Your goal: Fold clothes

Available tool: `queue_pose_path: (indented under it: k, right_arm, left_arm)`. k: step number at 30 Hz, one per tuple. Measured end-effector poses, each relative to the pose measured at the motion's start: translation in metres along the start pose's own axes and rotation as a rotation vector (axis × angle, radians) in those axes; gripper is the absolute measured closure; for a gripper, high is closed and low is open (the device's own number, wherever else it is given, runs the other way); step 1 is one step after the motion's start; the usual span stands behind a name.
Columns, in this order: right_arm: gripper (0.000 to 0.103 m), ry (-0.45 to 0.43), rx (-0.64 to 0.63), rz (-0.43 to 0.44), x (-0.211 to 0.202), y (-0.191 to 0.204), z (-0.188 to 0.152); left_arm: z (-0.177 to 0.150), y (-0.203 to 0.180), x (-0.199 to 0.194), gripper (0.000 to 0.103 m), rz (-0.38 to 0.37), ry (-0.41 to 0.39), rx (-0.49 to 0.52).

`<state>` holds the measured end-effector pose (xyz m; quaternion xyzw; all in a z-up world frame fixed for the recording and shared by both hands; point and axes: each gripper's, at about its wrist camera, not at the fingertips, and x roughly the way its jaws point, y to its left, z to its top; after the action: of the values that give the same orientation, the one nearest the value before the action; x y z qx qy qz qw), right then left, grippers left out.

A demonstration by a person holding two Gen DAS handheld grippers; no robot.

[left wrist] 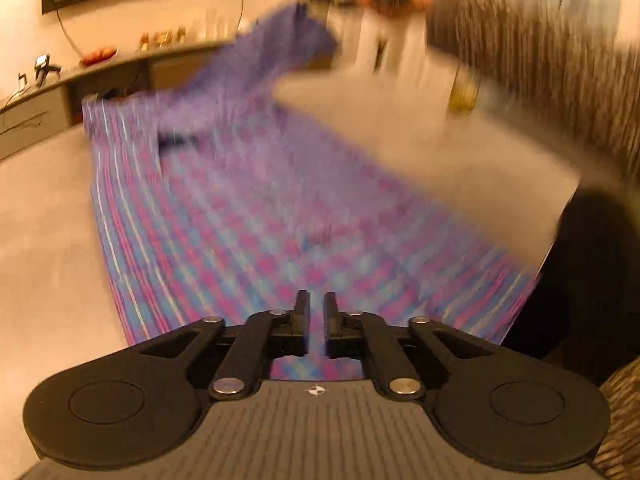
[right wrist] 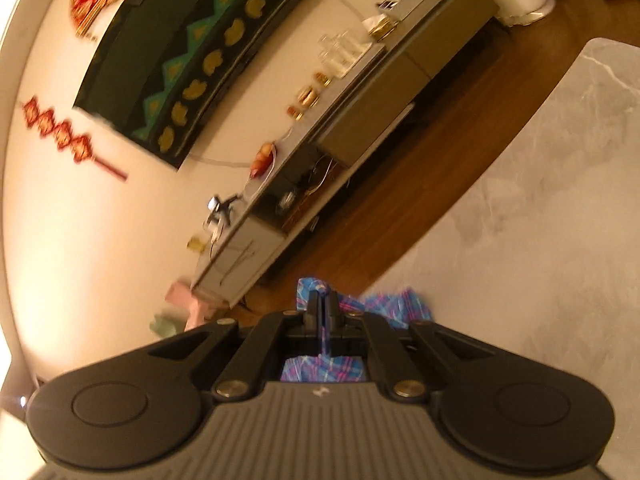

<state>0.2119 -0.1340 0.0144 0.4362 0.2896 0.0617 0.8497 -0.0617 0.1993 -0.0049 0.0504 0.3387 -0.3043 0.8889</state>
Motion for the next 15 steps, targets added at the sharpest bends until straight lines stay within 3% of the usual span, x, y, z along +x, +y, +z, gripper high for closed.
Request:
queue_pose_path:
  k: [3,7,11,15]
  right_arm:
    - [0.102,0.024,-0.047,0.034,-0.003,0.012,-0.014]
    - [0.102,0.027,-0.136,0.103,-0.01,0.051,-0.033]
    - [0.102,0.027,-0.212,0.181,-0.024,0.09,-0.06]
    - [0.102,0.036,-0.303,0.251,-0.044,0.121,-0.101]
  left_arm:
    - [0.046,0.049,-0.019,0.086,0.006,-0.091,-0.09]
    - [0.112,0.134,-0.001,0.086,0.101,-0.127,-0.166]
    - [0.167,0.206,0.082,0.086,0.2,-0.045,-0.166]
    - [0.187,0.252,0.181,0.086,0.327,0.044,-0.148]
